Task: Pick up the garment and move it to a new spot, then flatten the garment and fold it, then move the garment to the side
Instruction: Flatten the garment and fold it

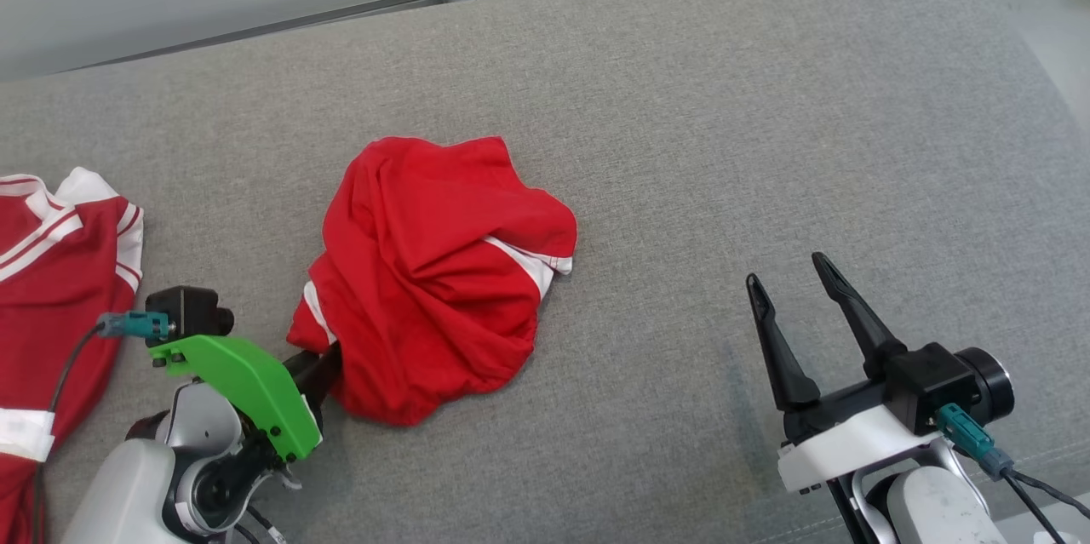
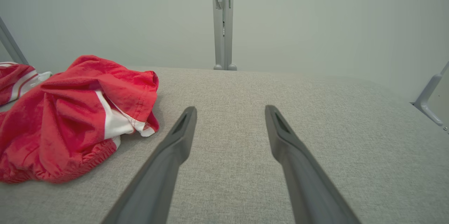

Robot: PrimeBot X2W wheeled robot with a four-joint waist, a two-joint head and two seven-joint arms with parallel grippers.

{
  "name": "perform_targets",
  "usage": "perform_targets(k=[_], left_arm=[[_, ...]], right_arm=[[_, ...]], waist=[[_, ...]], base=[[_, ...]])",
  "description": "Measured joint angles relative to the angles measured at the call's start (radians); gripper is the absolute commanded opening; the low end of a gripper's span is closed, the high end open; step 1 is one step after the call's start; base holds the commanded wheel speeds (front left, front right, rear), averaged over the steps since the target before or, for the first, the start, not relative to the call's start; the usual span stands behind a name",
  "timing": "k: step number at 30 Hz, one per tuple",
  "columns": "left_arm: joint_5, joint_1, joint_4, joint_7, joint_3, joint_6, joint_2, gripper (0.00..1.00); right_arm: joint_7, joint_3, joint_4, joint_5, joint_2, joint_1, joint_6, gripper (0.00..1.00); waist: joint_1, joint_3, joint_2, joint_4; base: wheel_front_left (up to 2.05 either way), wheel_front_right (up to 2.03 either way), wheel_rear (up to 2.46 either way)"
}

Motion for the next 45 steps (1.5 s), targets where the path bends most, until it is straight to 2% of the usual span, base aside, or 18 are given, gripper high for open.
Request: perform_targets(k=[5,8,14,19,24,28,31,37,40,43,44,45], left_arm=[[0.024,-0.054,-0.088,-0.019,0.007,-0.011,0.023,0.00],[0.058,-0.083,-0.152,-0.026,0.009,-0.003,0.045,0.00],[0.172,-0.188,-0.341,-0.023,-0.023,0.045,0.069,0.00],[0.332,-0.309,-0.408,-0.001,-0.118,0.054,0.083,0.00],[0.519,-0.402,-0.400,-0.035,-0.226,0.049,0.089,0.00],[0.591,-0.334,-0.329,-0.075,-0.318,0.041,0.090,0.00],[0.582,-0.217,-0.256,-0.107,-0.395,0.021,0.064,0.00],[0.553,-0.086,-0.146,-0.157,-0.504,-0.008,-0.008,0.00],[0.535,-0.026,-0.102,-0.177,-0.509,0.004,-0.006,0.00],[0.519,0.033,-0.074,-0.208,-0.485,0.034,0.018,0.00],[0.519,0.042,-0.072,-0.220,-0.475,0.044,0.032,0.01],[0.516,0.052,-0.071,-0.230,-0.458,0.056,0.045,0.06]], right_arm=[[0.000,-0.004,0.007,0.002,0.005,0.006,0.000,1.00],[0.000,-0.006,0.009,0.006,0.012,0.008,0.000,1.00],[0.000,-0.007,0.016,0.012,0.030,0.012,0.000,1.00],[0.000,-0.004,0.020,0.018,0.040,0.012,0.000,1.00],[0.000,-0.006,0.018,0.019,0.044,0.006,0.000,1.00],[0.000,-0.012,0.017,0.023,0.044,0.011,0.000,1.00],[0.000,-0.017,0.021,0.029,0.045,0.026,0.000,1.00],[0.000,-0.027,0.028,0.029,0.045,0.040,0.000,1.00],[0.000,-0.029,0.027,0.029,0.045,0.039,0.000,1.00],[0.000,-0.033,0.026,0.029,0.045,0.037,0.000,1.00],[0.000,-0.035,0.026,0.029,0.045,0.037,0.000,1.00],[0.000,-0.035,0.026,0.028,0.045,0.037,0.000,1.00]], waist=[[0.0000,-0.009,0.0000,-0.017],[0.0000,-0.013,0.0000,-0.023],[0.0000,-0.028,0.0000,-0.037],[0.0000,-0.041,0.0000,-0.048],[0.0000,-0.048,0.0000,-0.070],[0.0000,-0.051,0.0000,-0.090],[0.0000,-0.047,0.0000,-0.099],[0.0000,-0.041,0.0000,-0.082],[0.0000,-0.039,0.0000,-0.074],[0.0000,-0.034,0.0000,-0.064],[0.0000,-0.033,0.0000,-0.060],[0.0000,-0.033,0.0000,-0.056]], base=[[0.00,0.00,0.00],[0.00,0.00,0.00],[0.00,0.00,0.00],[0.00,0.00,0.00],[0.00,0.00,0.00],[0.00,0.00,0.00],[0.00,0.00,0.00],[0.00,0.00,0.00],[0.00,0.00,0.00],[0.00,0.00,0.00],[0.00,0.00,0.00],[0.00,0.00,0.00]])
